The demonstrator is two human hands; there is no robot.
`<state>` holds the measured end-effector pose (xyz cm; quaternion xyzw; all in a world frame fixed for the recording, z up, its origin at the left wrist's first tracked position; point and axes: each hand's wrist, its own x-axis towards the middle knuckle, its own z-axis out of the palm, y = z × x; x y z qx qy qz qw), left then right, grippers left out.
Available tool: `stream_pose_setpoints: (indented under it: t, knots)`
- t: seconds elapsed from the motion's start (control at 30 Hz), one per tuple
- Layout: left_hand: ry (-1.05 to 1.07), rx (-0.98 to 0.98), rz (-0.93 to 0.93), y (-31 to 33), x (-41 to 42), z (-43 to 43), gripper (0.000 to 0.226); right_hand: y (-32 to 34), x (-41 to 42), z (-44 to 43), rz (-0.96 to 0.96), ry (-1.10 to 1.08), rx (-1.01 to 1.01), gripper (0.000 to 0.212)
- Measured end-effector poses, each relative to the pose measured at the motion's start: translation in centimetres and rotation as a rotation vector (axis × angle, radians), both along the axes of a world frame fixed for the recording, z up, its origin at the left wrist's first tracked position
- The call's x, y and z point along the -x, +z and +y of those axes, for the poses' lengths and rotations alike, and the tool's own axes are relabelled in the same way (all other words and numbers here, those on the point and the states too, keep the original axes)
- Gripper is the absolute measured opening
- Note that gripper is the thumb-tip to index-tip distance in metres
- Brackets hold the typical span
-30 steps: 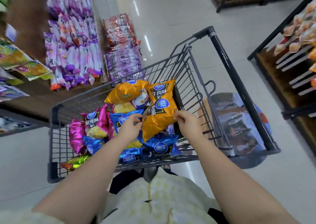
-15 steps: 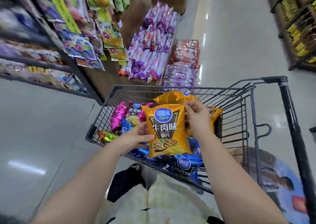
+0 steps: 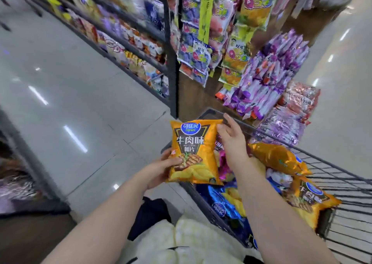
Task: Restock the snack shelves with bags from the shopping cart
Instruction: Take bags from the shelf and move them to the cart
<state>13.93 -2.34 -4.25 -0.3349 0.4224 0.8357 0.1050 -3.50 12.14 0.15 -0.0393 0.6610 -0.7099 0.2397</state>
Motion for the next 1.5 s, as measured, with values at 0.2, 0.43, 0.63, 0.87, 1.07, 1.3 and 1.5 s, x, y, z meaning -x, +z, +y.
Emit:
stream_pose_setpoints:
  t: [0.2, 0.43, 0.63, 0.87, 1.07, 1.3, 1.5]
  knots:
    - [0.222, 0.037, -0.03, 0.3, -3.4, -12.6, 0.095, -1.1, -1.9, -14.2, -0.324, 0.632, -0.009, 0.068]
    - [0.475, 0.184, -0.067, 0.8, -8.2, -26.3, 0.085, -2.6, -5.7, -30.8, -0.442, 0.884, -0.157, 0.076]
    - [0.591, 0.247, -0.1, 0.6, -10.7, -36.0, 0.089, -2.8, -7.8, -42.4, -0.439, 0.956, -0.155, 0.074]
    - [0.701, 0.352, -0.123, 1.1, -8.0, -48.2, 0.082, -1.8, -4.9, -55.6, -0.333, 0.925, -0.146, 0.069]
    - [0.805, 0.397, -0.137, 2.5, -2.3, -61.4, 0.075, -0.7, 1.1, -70.5, -0.243, 0.983, -0.136, 0.052]
    - [0.898, 0.43, -0.101, 6.9, 3.8, -77.9, 0.056, 3.6, 8.8, -88.3, -0.181, 1.063, -0.065, 0.053]
    - [0.965, 0.475, -0.086, 9.6, 8.4, -90.4, 0.045, 5.6, 12.7, -100.3, -0.16, 0.963, 0.004, 0.061]
